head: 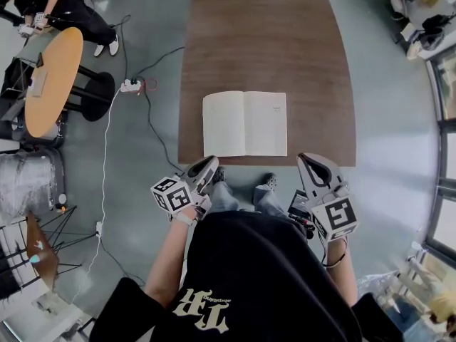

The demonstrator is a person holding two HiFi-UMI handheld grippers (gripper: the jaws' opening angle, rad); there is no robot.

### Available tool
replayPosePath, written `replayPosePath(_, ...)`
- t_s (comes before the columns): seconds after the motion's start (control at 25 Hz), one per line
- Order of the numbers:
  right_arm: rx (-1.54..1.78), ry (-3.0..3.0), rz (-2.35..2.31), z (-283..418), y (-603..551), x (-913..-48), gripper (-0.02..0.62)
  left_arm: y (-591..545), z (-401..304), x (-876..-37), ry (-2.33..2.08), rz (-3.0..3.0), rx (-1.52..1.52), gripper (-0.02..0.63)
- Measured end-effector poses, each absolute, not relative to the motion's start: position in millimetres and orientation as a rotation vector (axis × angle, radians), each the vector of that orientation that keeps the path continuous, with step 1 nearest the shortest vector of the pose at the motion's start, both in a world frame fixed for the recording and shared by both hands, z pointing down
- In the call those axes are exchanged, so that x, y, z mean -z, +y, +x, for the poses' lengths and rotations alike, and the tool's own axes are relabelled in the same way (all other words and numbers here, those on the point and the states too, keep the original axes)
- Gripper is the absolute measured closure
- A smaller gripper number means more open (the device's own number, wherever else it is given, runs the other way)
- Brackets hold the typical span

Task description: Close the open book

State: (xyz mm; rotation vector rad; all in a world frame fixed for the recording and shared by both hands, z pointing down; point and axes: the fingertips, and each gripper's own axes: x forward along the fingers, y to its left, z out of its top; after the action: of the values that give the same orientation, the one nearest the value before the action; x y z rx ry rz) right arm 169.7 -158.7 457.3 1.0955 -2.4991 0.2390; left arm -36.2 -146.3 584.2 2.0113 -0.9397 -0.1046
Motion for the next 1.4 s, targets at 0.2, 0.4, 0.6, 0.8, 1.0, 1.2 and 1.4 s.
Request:
replayPosePath(0.2,-0.215,-2.494,1.046,166.2,-155.5,-457.6,0.607,-148.5,-36.4,-608.1,-0.937,1.863,0.223,0.507)
replayPosePath(0.4,-0.182,-2.485,0.994,171.4,-149.5,-461.9,0.607,-146.9,-31.3,-637.7,-0.916,1.729,0.313,0.457)
replayPosePath(0.6,-0.178,-2.464,0.980,182.7,-147.4,-469.0,0.607,-152.8,-34.1,-671.4,-0.966,1.594,0.402,0.415)
replayPosePath(0.8,-0.181,-2.452,0.980,192.4,-144.5,-467.6,0.607,-159.5,-18.6,-689.3,-0.931,1.478,0.554,0.390)
replayPosePath(1.0,-0.190,-2.431,0.956,201.1,-139.9,-476.7,0.607,-158.3,-17.3,-722.1,-0.965,1.398,0.596,0.390)
replayPosePath(1.2,-0.183,-2.411,0.942,207.7,-136.3,-480.2,0.609,-161.3,-19.7,-747.5,-1.001,1.332,0.620,0.382)
replayPosePath(1.4,-0.198,-2.397,0.935,212.6,-134.2,-488.0,0.607,-165.5,-26.5,-769.7,-1.035,1.255,0.665,0.374)
